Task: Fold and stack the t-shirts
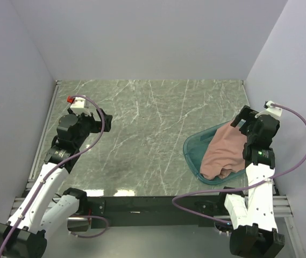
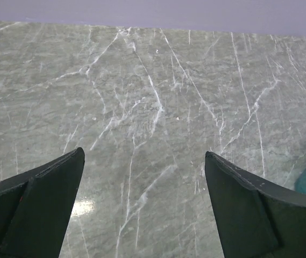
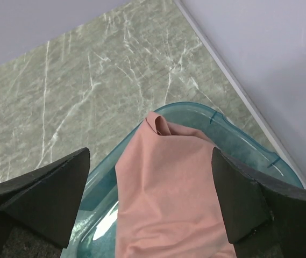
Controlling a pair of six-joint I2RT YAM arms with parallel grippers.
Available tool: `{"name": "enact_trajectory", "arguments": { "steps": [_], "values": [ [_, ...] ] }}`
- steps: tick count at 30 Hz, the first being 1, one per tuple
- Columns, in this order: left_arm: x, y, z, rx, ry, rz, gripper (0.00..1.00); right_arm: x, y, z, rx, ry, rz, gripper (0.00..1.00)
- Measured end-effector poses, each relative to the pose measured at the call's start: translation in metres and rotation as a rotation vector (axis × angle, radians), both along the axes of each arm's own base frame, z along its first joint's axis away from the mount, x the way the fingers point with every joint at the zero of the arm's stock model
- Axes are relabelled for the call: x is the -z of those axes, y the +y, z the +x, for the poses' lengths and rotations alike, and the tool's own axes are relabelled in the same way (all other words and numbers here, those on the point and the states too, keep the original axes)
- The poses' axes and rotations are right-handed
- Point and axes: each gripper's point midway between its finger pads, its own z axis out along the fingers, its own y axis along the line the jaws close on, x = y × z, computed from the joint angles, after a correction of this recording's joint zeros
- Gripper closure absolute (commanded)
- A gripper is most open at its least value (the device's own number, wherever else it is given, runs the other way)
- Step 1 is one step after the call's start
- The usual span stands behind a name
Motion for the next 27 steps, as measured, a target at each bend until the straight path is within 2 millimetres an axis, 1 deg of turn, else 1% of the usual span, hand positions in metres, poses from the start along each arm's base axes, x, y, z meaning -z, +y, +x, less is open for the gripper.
{"name": "enact_trajectory", "arguments": {
  "steps": [3, 6, 8, 11, 13, 15, 18, 22, 27],
  "values": [
    [0.000, -0.002, -0.001, 0.009, 0.001, -0.001, 0.01, 0.000, 0.001, 0.000, -0.024, 0.008, -0.026, 0.00],
    [0.000, -0.004, -0.001, 0.019, 0.001, -0.002, 0.01, 0.005, 0.009, 0.001, -0.126, 0.054, -0.104, 0.00],
    [0.000, -0.004, -0.002, 0.021, 0.001, -0.003, 0.01, 0.014, 0.016, 0.001, -0.209, 0.107, -0.157, 0.00],
    [0.000, -0.005, -0.002, 0.023, 0.001, -0.003, 0.01, 0.034, 0.024, -0.002, -0.317, 0.221, -0.213, 0.00],
    [0.000, -0.005, -0.002, 0.026, 0.001, -0.003, 0.01, 0.044, 0.025, -0.002, -0.358, 0.303, -0.227, 0.00],
    [0.000, -0.006, -0.002, 0.030, 0.002, -0.004, 0.01, 0.052, 0.022, 0.004, -0.383, 0.365, -0.238, 0.00],
    [0.000, -0.007, -0.002, 0.034, 0.002, -0.004, 0.01, 0.069, 0.015, 0.004, -0.388, 0.429, -0.212, 0.00],
    [0.000, -0.008, -0.003, 0.037, 0.002, -0.004, 0.01, 0.091, 0.006, 0.004, -0.392, 0.488, -0.115, 0.00],
    [0.000, -0.010, -0.004, 0.053, 0.001, -0.004, 0.01, 0.121, 0.001, 0.015, -0.415, 0.563, 0.014, 0.02]
  ]
}}
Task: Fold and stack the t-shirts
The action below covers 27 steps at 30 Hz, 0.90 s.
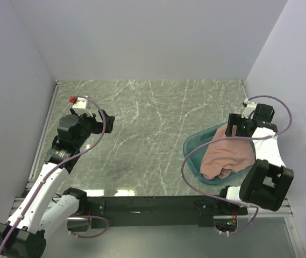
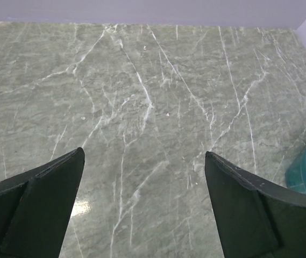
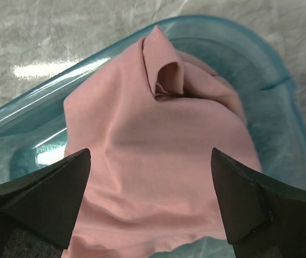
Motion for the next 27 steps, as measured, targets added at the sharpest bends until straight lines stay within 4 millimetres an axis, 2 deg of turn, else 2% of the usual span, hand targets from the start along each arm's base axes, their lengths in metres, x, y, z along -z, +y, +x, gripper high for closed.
{"name": "enact_trajectory", "arguments": {
  "steps": [4, 7, 8, 10, 11, 13, 14, 15, 18, 20, 22, 24, 27],
  "values": [
    [0.000, -0.001, 0.000, 0.005, -0.001, 0.002, 0.01, 0.020, 0.003, 0.002, 0.003, 0.059, 0.051, 0.08],
    [0.000, -0.001, -0.001, 0.009, -0.001, 0.002, 0.01, 0.027, 0.001, 0.007, 0.008, 0.082, 0.065, 0.24],
    [0.000, -0.002, -0.001, 0.011, -0.001, 0.002, 0.01, 0.028, 0.000, 0.010, 0.009, 0.085, 0.067, 0.33],
    [0.000, -0.002, -0.001, 0.013, -0.001, 0.002, 0.01, 0.029, -0.002, 0.015, 0.007, 0.087, 0.068, 0.46],
    [0.000, -0.002, -0.001, 0.014, -0.001, 0.002, 0.01, 0.030, -0.003, 0.017, 0.007, 0.087, 0.068, 0.62],
    [0.000, -0.002, -0.001, 0.015, -0.001, 0.002, 0.01, 0.031, -0.003, 0.018, -0.004, 0.090, 0.070, 0.80],
    [0.000, -0.003, -0.001, 0.017, -0.001, 0.002, 0.01, 0.031, -0.001, 0.017, -0.007, 0.091, 0.074, 0.96],
    [0.000, -0.003, -0.001, 0.021, -0.001, 0.001, 0.01, 0.030, -0.001, 0.017, -0.014, 0.087, 0.075, 1.00],
    [0.000, -0.005, -0.002, 0.031, -0.002, 0.001, 0.01, 0.023, 0.005, 0.015, -0.039, 0.073, 0.077, 1.00],
    [-0.001, -0.006, -0.003, 0.038, -0.003, -0.001, 0.01, 0.006, 0.013, 0.011, -0.074, 0.040, 0.073, 1.00],
    [-0.001, -0.007, -0.004, 0.048, -0.003, -0.002, 0.01, -0.022, 0.026, 0.008, -0.131, -0.015, 0.061, 1.00],
    [-0.001, -0.009, -0.004, 0.060, -0.003, -0.001, 0.01, -0.060, 0.040, 0.009, -0.202, -0.096, 0.037, 1.00],
    [-0.002, -0.011, -0.006, 0.075, -0.009, 0.003, 0.01, -0.139, 0.079, 0.012, -0.370, -0.280, -0.019, 1.00]
  ]
}}
